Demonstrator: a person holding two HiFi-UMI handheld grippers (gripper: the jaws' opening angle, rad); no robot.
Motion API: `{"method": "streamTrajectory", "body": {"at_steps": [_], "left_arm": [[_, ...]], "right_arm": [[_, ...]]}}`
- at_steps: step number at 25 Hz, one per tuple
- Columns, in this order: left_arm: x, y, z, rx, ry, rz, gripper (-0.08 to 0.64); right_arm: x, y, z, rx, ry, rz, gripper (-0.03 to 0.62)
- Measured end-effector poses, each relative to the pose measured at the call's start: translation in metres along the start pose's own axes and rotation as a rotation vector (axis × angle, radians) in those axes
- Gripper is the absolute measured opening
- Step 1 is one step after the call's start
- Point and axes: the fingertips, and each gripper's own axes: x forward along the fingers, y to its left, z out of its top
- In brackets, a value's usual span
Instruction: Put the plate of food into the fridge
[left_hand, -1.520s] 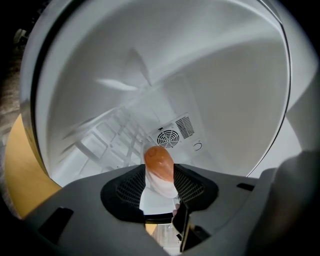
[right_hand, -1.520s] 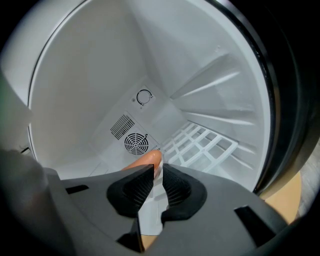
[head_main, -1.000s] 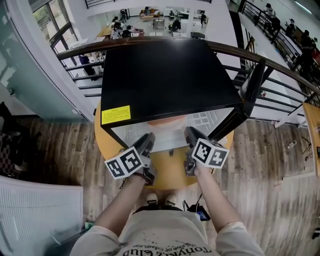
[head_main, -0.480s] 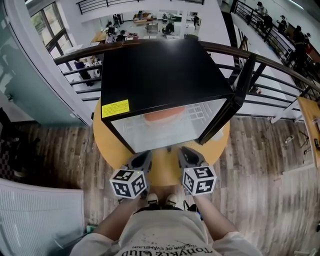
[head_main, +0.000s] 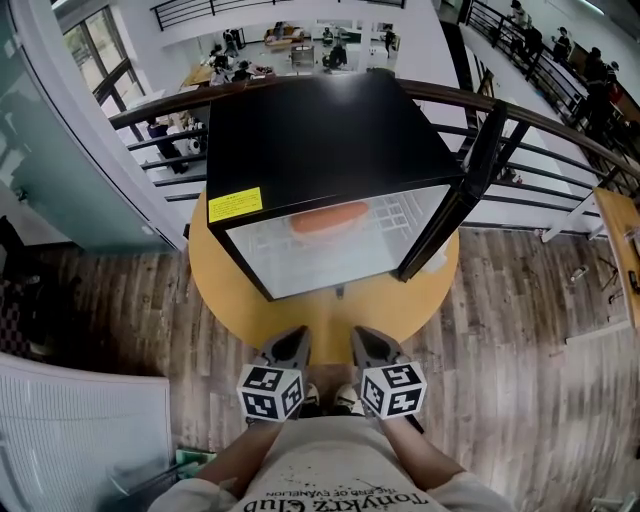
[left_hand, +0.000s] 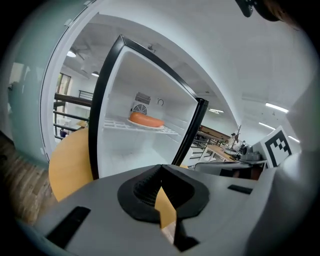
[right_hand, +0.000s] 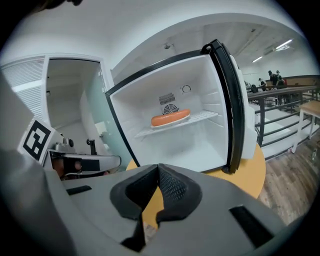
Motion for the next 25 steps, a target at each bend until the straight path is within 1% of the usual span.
{"method": "streamTrajectory", "body": {"at_steps": [7,25], "left_arm": [[-0.001,-0.005,-0.016,-0.001,0.026,-0.001,0.025],[-0.002,-0.002,-0.014,-0.004,0.031,-0.002,0.025]], "right_arm": [[-0.004,0.004,-0.016,-0.016,0.036,-0.009,0.026],[-0.001,0.012,-0.017,-0.016,0.047,0.004,0.026]]}}
